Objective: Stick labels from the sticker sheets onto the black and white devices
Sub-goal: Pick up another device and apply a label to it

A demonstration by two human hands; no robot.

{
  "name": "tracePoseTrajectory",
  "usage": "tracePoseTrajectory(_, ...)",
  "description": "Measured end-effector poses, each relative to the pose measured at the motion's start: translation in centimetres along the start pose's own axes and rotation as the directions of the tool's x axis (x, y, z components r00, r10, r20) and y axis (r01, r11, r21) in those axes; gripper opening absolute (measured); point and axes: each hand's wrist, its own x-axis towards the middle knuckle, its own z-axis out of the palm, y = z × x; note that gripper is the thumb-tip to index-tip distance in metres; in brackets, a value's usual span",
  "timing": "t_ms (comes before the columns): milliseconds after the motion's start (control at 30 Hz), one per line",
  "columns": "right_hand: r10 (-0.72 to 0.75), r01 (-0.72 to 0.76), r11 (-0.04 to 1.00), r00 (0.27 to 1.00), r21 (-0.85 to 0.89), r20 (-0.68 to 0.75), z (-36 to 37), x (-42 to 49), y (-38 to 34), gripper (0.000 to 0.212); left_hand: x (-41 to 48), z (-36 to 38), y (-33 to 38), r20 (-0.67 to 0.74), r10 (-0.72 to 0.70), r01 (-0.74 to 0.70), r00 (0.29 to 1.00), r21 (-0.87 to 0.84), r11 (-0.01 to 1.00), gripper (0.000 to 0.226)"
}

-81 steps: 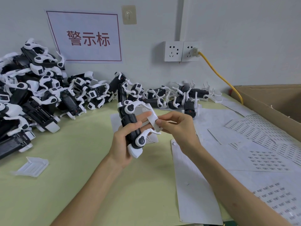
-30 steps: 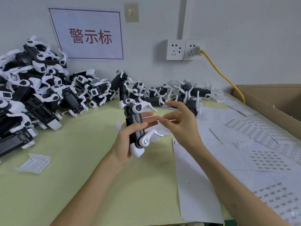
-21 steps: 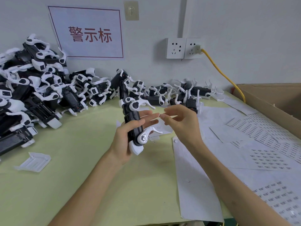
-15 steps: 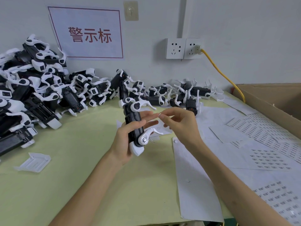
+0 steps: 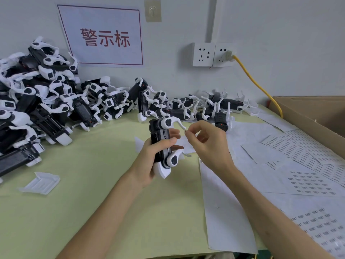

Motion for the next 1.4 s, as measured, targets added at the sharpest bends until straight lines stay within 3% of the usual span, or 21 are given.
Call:
tracePoseTrajectory(100, 0.117, -0.133, 0.964, 0.99, 0.23, 0.083, -0.4, 0.4, -0.1, 0.015, -0.1, -0.2, 0.1, -0.018, -0.035, 0.036, 0.999, 0.039, 0.999, 0.007)
tracePoseTrajectory(167, 0.168, -0.225, 0.899, 0.969, 0.375, 0.179, -0.7, 0.6, -0.2, 0.015, 0.0, -0.3, 0.1, -0.056, -0.048, 0.05, 0.997, 0.047, 0.998, 0.012)
tracePoseTrajectory(333, 0.165, -0.332, 0.802, 0.922, 0.496, 0.351, -0.9, 0.7, -0.2, 0.008, 0.2, 0.1, 0.2, -0.114, -0.01, 0.013, 0.993, 0.025, 1.0, 0.065)
tracePoseTrajectory(433, 0.147, -0.34, 0.807, 0.907, 0.483, 0.394, -0.5, 0.5, -0.2, 0.01, 0.4, 0.2, 0.1, -0.143, -0.043, 0.043, 0.989, -0.005, 0.999, 0.076)
tracePoseTrajectory(667, 0.127, -0.301, 0.849, 0.914, 0.434, 0.385, 0.0, 0.3, -0.3, 0.014, 0.5, 0.6, -0.9, -0.165, -0.021, 0.037, 0.986, 0.093, 0.995, 0.065)
tracePoseTrajectory(933, 0.108, -0.263, 0.884, 0.918, 0.385, 0.38, 0.2, 0.2, -0.1, 0.016, 0.5, 1.1, -0.8, -0.172, 0.077, -0.048, 0.982, 0.167, 0.985, 0.075)
tracePoseTrajectory(1400, 0.11, -0.217, 0.925, 0.938, 0.311, 0.328, 0.5, 0.2, 0.2, 0.017, 0.5, 1.1, -1.3, -0.196, 0.098, -0.059, 0.976, 0.197, 0.979, 0.078)
